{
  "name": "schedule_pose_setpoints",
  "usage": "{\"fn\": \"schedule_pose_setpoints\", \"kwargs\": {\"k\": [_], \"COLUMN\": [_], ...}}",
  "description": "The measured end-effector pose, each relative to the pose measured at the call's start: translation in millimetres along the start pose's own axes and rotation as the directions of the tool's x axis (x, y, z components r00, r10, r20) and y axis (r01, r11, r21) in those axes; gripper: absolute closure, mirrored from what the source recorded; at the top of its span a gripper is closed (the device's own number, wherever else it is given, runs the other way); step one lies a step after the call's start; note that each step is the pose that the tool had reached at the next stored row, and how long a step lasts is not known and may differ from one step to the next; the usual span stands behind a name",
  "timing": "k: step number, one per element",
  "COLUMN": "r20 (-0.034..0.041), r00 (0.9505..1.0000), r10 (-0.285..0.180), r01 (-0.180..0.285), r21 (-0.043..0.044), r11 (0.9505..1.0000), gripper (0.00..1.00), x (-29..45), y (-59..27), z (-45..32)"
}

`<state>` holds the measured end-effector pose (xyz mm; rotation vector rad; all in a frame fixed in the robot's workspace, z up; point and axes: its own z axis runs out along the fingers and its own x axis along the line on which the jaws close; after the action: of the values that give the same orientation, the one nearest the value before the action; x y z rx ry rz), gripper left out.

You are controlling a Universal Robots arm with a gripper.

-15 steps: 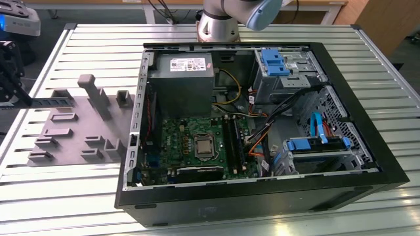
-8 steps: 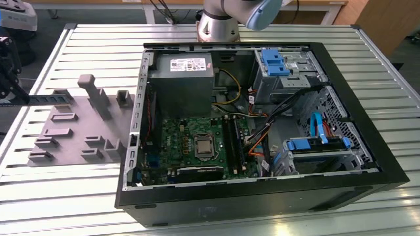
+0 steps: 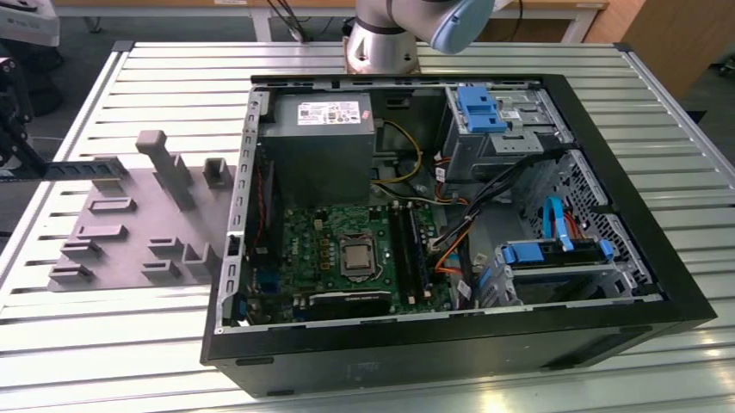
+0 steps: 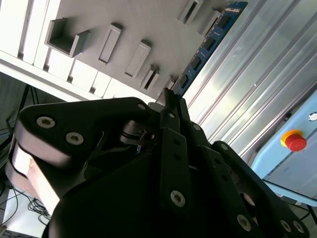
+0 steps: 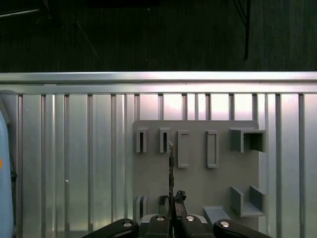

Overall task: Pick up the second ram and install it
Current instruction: 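Pick up the second ram and move it above second insertion slot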

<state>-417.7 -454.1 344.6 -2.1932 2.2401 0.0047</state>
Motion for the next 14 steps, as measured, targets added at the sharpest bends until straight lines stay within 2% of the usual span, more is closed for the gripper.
{"fn": "schedule_pose_setpoints", "kwargs": {"k": [10, 14], "r20": [-0.0001, 0.0], "r00": [1.0, 1.0], "r10": [0.0, 0.0], "r01": [0.0, 0.0], "r21": [-0.0001, 0.0], "r11": [1.0, 1.0], "gripper": [0.86, 0.86], "x": [-0.1, -0.1], "y": [0.0, -0.1], "z": [-10.3, -19.5]}}
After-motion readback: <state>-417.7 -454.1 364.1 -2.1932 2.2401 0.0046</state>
